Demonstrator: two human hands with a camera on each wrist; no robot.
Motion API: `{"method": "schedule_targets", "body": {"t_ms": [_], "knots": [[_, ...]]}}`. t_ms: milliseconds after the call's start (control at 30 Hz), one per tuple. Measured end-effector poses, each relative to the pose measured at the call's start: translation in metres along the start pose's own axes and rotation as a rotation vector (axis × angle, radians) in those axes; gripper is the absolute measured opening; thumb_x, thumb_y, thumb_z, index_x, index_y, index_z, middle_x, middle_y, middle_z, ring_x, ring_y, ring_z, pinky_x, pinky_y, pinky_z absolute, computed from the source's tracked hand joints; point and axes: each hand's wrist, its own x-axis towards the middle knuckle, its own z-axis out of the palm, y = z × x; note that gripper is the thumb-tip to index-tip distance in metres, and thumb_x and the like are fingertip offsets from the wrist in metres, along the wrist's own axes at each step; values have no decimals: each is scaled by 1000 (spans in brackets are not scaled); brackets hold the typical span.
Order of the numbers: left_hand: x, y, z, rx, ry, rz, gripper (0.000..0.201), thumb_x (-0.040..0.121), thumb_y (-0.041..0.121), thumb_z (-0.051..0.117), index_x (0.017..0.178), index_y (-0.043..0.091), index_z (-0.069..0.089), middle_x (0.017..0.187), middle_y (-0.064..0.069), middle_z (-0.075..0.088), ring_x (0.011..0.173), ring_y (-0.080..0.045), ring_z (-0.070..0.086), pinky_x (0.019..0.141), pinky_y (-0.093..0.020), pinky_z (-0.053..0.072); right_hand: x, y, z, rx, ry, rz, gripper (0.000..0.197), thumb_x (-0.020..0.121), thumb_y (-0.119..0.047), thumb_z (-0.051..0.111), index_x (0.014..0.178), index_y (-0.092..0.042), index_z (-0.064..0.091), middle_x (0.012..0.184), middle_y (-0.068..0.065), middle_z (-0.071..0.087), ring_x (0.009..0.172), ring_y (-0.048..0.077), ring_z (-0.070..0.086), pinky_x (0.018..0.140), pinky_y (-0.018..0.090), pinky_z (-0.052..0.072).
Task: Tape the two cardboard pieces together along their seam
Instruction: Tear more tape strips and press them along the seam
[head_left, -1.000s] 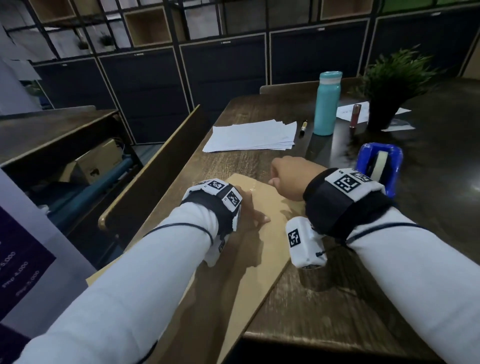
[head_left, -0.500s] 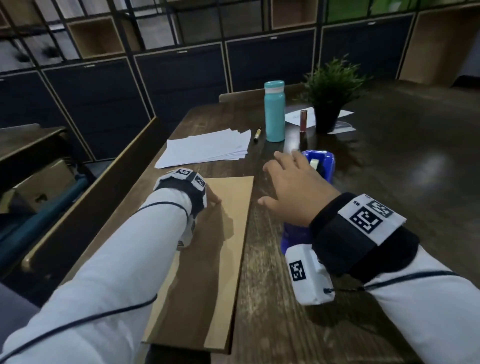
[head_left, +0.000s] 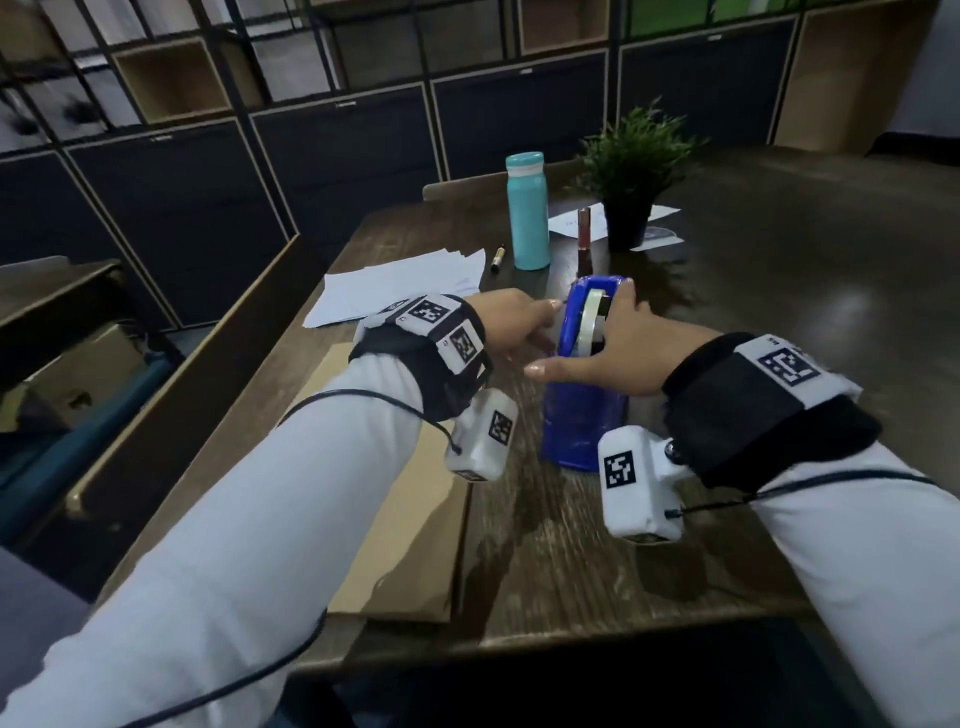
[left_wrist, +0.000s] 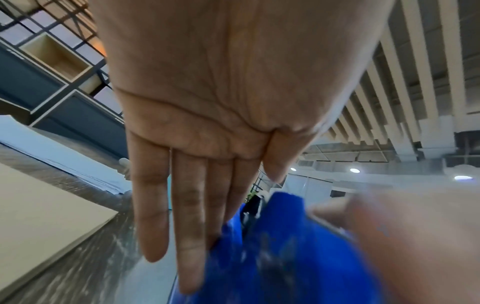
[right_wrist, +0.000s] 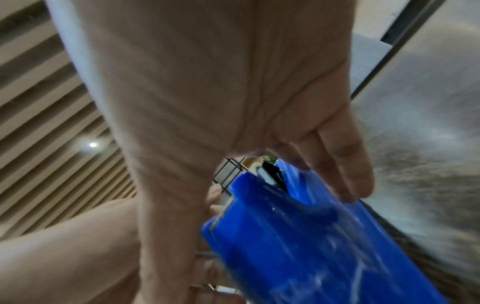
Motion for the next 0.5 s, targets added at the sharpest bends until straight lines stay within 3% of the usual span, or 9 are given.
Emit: {"method": "schedule_targets", "body": {"t_ms": [67, 100, 200, 300, 400, 500], "knots": [[-10, -1, 6, 1, -46, 16, 52, 103, 40, 30, 122, 2, 61, 115, -14, 67, 95, -27, 66, 97, -42, 50, -5, 1, 3, 4, -65, 9, 146, 56, -75, 68, 147, -1, -19, 148, 18, 39, 126, 31, 48, 104, 42, 42], [-14, -3, 9, 25, -54, 32, 53, 103, 40, 29, 120, 2, 62, 110, -14, 69, 93, -26, 67, 96, -42, 51, -7, 1, 6, -14, -70, 16, 143, 59, -71, 71, 148, 0, -15, 144, 17, 43, 121, 30, 52, 101, 41, 44], [-21, -10, 17, 23, -73, 33, 49, 103, 37, 30, 118, 3, 61, 97, -7, 67, 79, -14, 64, 85, -32, 53, -7, 1, 16, -40, -31, 37, 129, 71, -57, 73, 148, 4, -11, 141, 17, 46, 119, 31, 53, 96, 37, 46], [-23, -13, 20, -56, -85, 20, 45, 103, 37, 32, 121, 5, 59, 107, -8, 63, 91, -17, 61, 91, -32, 50, -7, 2, 19, 20, 6, 32, 119, 75, -48, 74, 148, 4, -5, 136, 17, 50, 119, 31, 54, 95, 36, 45], [-18, -15, 18, -129, -91, 3, 43, 103, 37, 34, 122, 6, 57, 108, -5, 62, 99, -18, 60, 98, -35, 48, 3, 7, 21, 40, 6, 13, 95, 78, -46, 72, 141, 4, 24, 125, 13, 55, 103, 25, 57, 78, 31, 45], [-4, -12, 17, -155, -71, -7, 40, 102, 37, 36, 119, 8, 58, 105, -6, 61, 96, -19, 60, 95, -35, 48, 20, 12, 16, 27, 1, -23, 65, 77, -46, 72, 118, -2, 48, 102, 10, 58, 80, 19, 54, 58, 26, 38]]}}
